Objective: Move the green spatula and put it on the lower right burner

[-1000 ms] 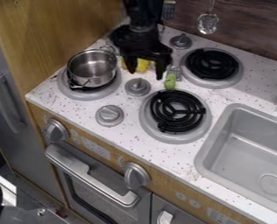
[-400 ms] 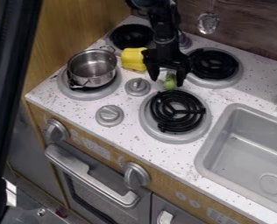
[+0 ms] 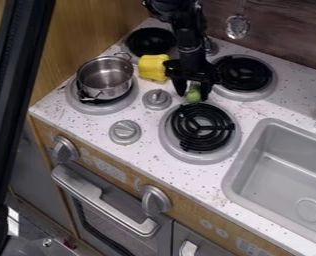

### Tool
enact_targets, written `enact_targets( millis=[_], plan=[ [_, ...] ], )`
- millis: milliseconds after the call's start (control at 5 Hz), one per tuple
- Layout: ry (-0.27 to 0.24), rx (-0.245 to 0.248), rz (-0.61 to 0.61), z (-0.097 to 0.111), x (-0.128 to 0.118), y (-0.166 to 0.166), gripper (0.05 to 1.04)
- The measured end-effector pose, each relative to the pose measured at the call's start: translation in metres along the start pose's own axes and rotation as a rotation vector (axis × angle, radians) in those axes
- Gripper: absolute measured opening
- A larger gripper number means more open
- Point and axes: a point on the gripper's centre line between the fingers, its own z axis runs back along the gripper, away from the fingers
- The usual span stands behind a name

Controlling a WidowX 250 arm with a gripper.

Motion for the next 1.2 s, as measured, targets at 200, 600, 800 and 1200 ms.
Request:
enact_targets(
  millis=[200,600,800,1200],
  plan=[
    [0.004,0.032,-0.038,0.010,-0.008,0.004,0.394],
    [-0.043,0.008,-0.159,0.049,-0.034,-0.012,0.328],
    [-0.015,0.024,-0.200,0.056,-0.060,-0.017,0.328],
    [0.088,-0.017,-0.126,0.052,-0.086,-0.020,0.328]
  ],
)
